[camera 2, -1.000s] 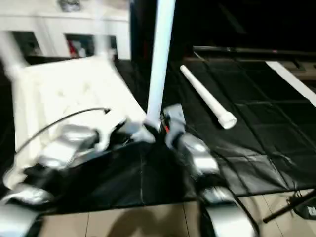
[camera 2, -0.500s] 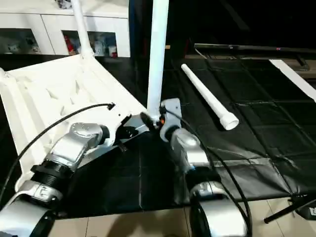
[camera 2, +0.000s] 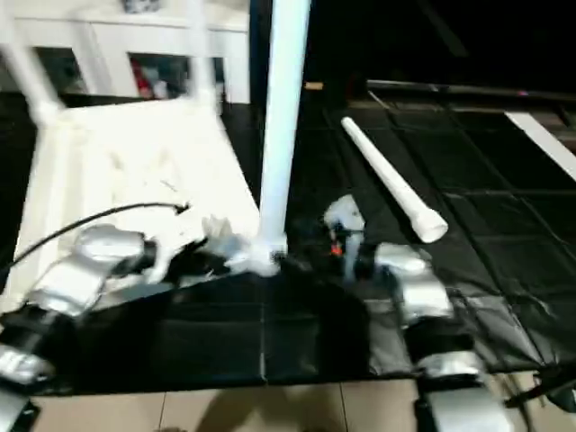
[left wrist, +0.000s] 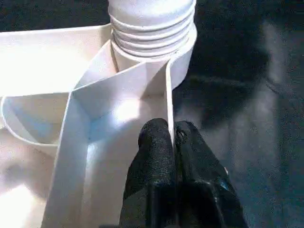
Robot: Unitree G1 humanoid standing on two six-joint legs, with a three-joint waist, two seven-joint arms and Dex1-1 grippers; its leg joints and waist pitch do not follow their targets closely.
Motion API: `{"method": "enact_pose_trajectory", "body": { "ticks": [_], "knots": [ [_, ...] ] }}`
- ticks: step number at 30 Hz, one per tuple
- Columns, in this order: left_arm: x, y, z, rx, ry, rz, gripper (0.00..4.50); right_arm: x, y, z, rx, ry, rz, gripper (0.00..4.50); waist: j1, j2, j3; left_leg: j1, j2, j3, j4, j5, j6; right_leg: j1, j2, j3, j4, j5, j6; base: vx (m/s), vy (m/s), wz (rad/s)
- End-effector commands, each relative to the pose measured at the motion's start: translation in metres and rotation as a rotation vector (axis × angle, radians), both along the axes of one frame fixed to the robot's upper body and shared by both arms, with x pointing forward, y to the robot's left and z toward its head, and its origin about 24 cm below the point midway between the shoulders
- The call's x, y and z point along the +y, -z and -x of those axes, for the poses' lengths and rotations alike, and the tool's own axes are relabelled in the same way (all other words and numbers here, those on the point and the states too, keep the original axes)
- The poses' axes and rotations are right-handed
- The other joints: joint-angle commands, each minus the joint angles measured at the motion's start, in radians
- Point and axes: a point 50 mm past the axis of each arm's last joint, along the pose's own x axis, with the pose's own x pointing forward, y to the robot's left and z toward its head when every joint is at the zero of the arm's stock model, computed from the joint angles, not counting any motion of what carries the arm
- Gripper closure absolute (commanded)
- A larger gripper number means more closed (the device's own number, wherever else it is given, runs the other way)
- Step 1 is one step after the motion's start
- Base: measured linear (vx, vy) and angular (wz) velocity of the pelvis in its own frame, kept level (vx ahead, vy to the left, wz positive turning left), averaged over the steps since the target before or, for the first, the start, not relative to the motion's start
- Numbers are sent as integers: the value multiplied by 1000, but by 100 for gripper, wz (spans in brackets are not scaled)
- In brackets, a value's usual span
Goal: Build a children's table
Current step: Rotate leg to tighten
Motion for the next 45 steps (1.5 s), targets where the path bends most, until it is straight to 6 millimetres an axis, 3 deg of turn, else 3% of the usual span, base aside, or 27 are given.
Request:
{"method": "enact_pose_trajectory", "body": {
  "ticks": [1,4,11,12,17,30,38,42,44,45],
  "knots": [
    [-8,4,7,39,151,-33,450,3,-7,-3,-33,-90,68,4,4,8,-66,6,-2,24,-54,-280,45,55,-27,22,-69,-233,-222,0,0,0],
    [-9,2,10,53,231,-56,450,12,-9,-7,-67,-153,117,4,6,10,-65,11,0,24,-54,-296,31,50,-28,22,-67,-234,-230,0,0,0],
    [-13,0,13,54,306,-73,450,27,-7,-1,-46,-282,125,4,23,11,-68,10,2,24,-54,-283,28,56,-27,20,-56,-168,-243,0,0,0],
    [-14,0,13,52,316,-75,450,29,-6,0,-37,-300,129,30,24,9,-67,9,1,23,-55,-290,28,57,-28,20,-58,-180,-239,0,0,0],
    [-14,0,14,55,332,-71,450,30,-3,2,-32,-330,142,64,24,9,-67,9,1,22,-56,-293,20,57,-30,21,-59,-209,-228,0,0,0],
    [-12,1,12,61,329,-62,450,28,1,4,9,-347,108,168,24,14,-70,10,1,22,-54,-285,23,59,-28,19,-55,-171,-245,0,0,0],
    [-12,3,13,77,306,-41,450,29,6,9,32,-363,82,175,25,15,-70,10,1,22,-53,-287,23,60,-27,19,-55,-165,-250,0,0,0],
    [-20,6,3,38,85,27,450,37,12,12,78,-194,-57,175,32,13,-68,12,2,23,-53,-279,22,60,-28,21,-55,-157,-248,0,0,0],
    [-26,6,-1,28,7,59,450,41,19,11,106,-82,-74,175,28,10,-65,9,-1,20,-57,-313,10,60,-30,18,-62,-230,-232,0,0,0],
    [-29,6,-2,20,-25,77,450,43,21,12,96,-58,-81,175,22,8,-61,8,-4,17,-60,-344,-1,59,-32,17,-69,-314,-204,0,0,0]
  ]
}}
